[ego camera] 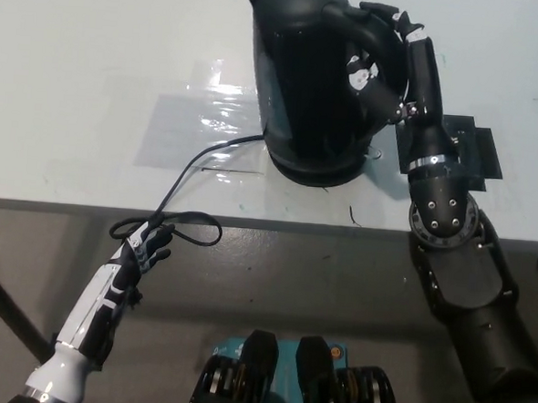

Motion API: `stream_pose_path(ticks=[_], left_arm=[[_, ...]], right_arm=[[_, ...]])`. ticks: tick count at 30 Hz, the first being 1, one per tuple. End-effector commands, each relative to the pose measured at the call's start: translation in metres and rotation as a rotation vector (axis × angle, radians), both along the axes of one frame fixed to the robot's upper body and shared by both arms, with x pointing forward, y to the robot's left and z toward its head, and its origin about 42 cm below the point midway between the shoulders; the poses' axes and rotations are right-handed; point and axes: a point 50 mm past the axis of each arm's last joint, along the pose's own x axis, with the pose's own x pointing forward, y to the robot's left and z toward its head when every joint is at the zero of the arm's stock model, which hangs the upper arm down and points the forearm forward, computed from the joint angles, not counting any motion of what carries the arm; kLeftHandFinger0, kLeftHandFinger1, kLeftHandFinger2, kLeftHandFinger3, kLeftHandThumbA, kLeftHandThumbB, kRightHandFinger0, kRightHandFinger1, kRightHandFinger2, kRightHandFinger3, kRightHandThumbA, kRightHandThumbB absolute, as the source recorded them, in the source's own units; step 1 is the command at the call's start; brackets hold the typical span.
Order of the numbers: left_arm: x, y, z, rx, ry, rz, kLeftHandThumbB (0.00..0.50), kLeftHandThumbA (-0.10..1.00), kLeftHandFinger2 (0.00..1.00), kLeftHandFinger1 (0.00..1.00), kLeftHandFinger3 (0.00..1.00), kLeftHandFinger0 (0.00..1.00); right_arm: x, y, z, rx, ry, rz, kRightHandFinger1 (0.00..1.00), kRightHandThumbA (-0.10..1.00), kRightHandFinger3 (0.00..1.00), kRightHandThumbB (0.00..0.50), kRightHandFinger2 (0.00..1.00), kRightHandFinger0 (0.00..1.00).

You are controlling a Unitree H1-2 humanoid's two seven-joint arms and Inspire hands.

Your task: A kettle and its base are kept separately on the desk infront of the robot and the robot uses its right hand to lift the kettle by its handle and places it on its base to align it correctly.

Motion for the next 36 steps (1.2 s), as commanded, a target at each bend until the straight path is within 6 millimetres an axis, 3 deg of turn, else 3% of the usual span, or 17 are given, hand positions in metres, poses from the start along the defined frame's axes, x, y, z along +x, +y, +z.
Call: stream_pose_path(ticks=[1,7,12,16,21,22,23,24,25,26,27,28,30,36], left_arm=[[0.002,0.003,0.01,0.001,-0.042,-0.008,0.088,1.0,1.0,1.0,1.0,1.0],[0.003,0.003,0.009,0.004,-0.045,-0.007,0.09,1.0,1.0,1.0,1.0,1.0],[0.002,0.003,0.009,0.006,-0.041,-0.006,0.089,1.0,1.0,1.0,1.0,1.0],[0.003,0.003,0.01,0.007,-0.047,-0.01,0.085,1.0,1.0,1.0,1.0,1.0],[0.003,0.002,0.011,0.004,-0.046,-0.01,0.082,1.0,1.0,1.0,1.0,1.0],[0.003,0.003,0.011,0.007,-0.047,-0.011,0.08,1.0,1.0,1.0,1.0,1.0],[0.003,0.003,0.012,0.009,-0.049,-0.011,0.078,1.0,1.0,1.0,1.0,1.0],[0.003,0.003,0.012,0.009,-0.049,-0.011,0.078,1.0,1.0,1.0,1.0,1.0],[0.004,0.003,0.012,0.008,-0.049,-0.011,0.078,1.0,1.0,1.0,1.0,1.0],[0.004,0.004,0.011,0.008,-0.05,-0.012,0.079,1.0,1.0,1.0,1.0,1.0],[0.004,0.004,0.011,0.008,-0.05,-0.012,0.079,1.0,1.0,1.0,1.0,1.0],[0.004,0.005,0.011,0.008,-0.046,-0.013,0.088,1.0,1.0,1.0,1.0,1.0],[0.004,0.003,0.011,0.01,-0.047,-0.014,0.085,1.0,1.0,1.0,1.0,1.0],[0.004,0.004,0.011,0.01,-0.044,-0.013,0.079,1.0,1.0,1.0,1.0,1.0]], right_arm=[[0.013,-0.007,0.029,0.015,-0.082,-0.039,0.28,-0.1,0.72,0.134,0.66,0.0],[0.02,-0.01,0.017,0.034,-0.033,-0.067,0.27,-0.1,0.73,0.143,0.64,0.0],[0.02,-0.006,0.006,0.081,-0.007,-0.043,0.3,-0.1,0.79,0.147,0.69,0.0],[0.018,-0.004,0.0,0.066,-0.019,-0.047,0.22,-0.1,0.75,0.144,0.6,0.0],[0.014,-0.003,-0.008,0.039,-0.008,-0.016,0.25,-0.1,0.76,0.142,0.62,0.01],[0.013,-0.005,-0.009,0.025,-0.002,0.014,0.36,0.03,0.86,0.176,0.72,0.15],[0.012,-0.006,-0.01,0.016,0.004,0.041,0.45,0.24,0.95,0.232,0.78,0.29],[0.012,-0.006,-0.01,0.016,0.004,0.041,0.45,0.24,0.95,0.232,0.78,0.29],[0.011,-0.009,-0.009,-0.035,0.007,0.095,0.77,0.46,1.0,0.396,1.0,0.56],[0.011,-0.01,-0.008,-0.067,0.015,0.126,1.0,0.64,1.0,0.479,1.0,0.82],[0.01,-0.011,-0.007,-0.087,0.02,0.144,1.0,0.64,1.0,0.479,1.0,0.82],[0.01,-0.013,-0.004,-0.137,0.039,0.2,1.0,0.77,1.0,0.499,1.0,1.0],[0.01,-0.018,0.002,-0.207,0.036,0.236,1.0,0.87,1.0,0.5,1.0,1.0],[0.008,-0.02,0.015,-0.218,0.006,0.267,1.0,0.86,1.0,0.5,1.0,1.0]])
